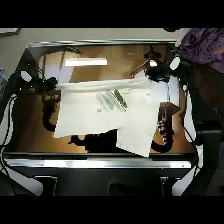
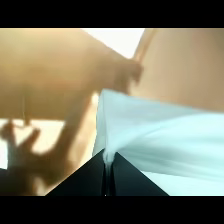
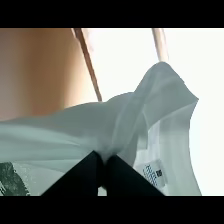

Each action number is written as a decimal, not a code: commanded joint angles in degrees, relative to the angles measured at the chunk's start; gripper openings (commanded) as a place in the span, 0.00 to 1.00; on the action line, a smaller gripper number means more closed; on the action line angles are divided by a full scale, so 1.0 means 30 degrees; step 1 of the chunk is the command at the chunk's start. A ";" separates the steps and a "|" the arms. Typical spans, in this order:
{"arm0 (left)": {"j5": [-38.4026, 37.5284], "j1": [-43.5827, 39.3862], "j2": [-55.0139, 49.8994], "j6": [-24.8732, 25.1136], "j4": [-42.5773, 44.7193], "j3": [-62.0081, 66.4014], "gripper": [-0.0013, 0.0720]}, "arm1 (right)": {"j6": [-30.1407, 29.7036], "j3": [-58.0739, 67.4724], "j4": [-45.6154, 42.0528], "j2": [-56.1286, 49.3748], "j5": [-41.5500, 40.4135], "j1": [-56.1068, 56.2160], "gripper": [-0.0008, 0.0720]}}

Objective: Fold the clothes and pants, and hang the long-sleeved shirts on hangers.

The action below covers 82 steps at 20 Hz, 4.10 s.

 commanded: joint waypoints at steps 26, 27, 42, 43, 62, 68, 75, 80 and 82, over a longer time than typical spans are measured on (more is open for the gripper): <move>-0.7919 0.0051 -0.0962 -0.0634 -0.0102 0.1355 0.88 | 0.0342 0.0000 0.0437 -0.1122 0.5909 -0.0015 0.59; -0.8342 0.0219 -0.0546 -0.0554 0.0087 0.1916 0.88 | -0.0058 0.0000 0.0284 -0.0634 0.6069 -0.0015 0.59; -0.8517 0.4889 1.0965 -0.0634 0.3891 -0.9959 0.87 | -0.8233 -1.9409 0.6054 1.0608 0.4954 -0.6513 0.59; -0.8502 0.4889 1.0943 -0.0634 0.3891 -1.0120 0.87 | -0.8947 -2.0720 0.6958 1.0652 0.4714 -0.6535 0.59; -0.8561 0.4889 1.0928 -0.0641 0.3796 -1.0156 0.87 | -1.2167 -2.7365 1.1650 1.0775 0.2856 -0.6521 0.06; -0.8145 0.6105 1.0885 0.1290 0.1348 -1.3471 0.85 | -1.1664 -2.7365 1.1555 1.2859 0.2871 -0.6521 0.06; -0.6309 0.8408 0.9398 0.8306 -0.7730 -1.8178 0.85 | -1.1329 -2.7365 1.1460 1.4025 0.3089 -0.6521 0.06; -0.5399 0.8058 0.8065 0.9122 -0.8837 -1.8200 0.85 | -1.1220 -2.7365 1.1475 1.4025 0.3082 -0.6521 0.06; -0.5326 0.7883 0.7716 0.9158 -0.8918 -1.8200 0.85 | -1.1205 -2.7365 1.1475 1.4025 0.3060 -0.6521 0.06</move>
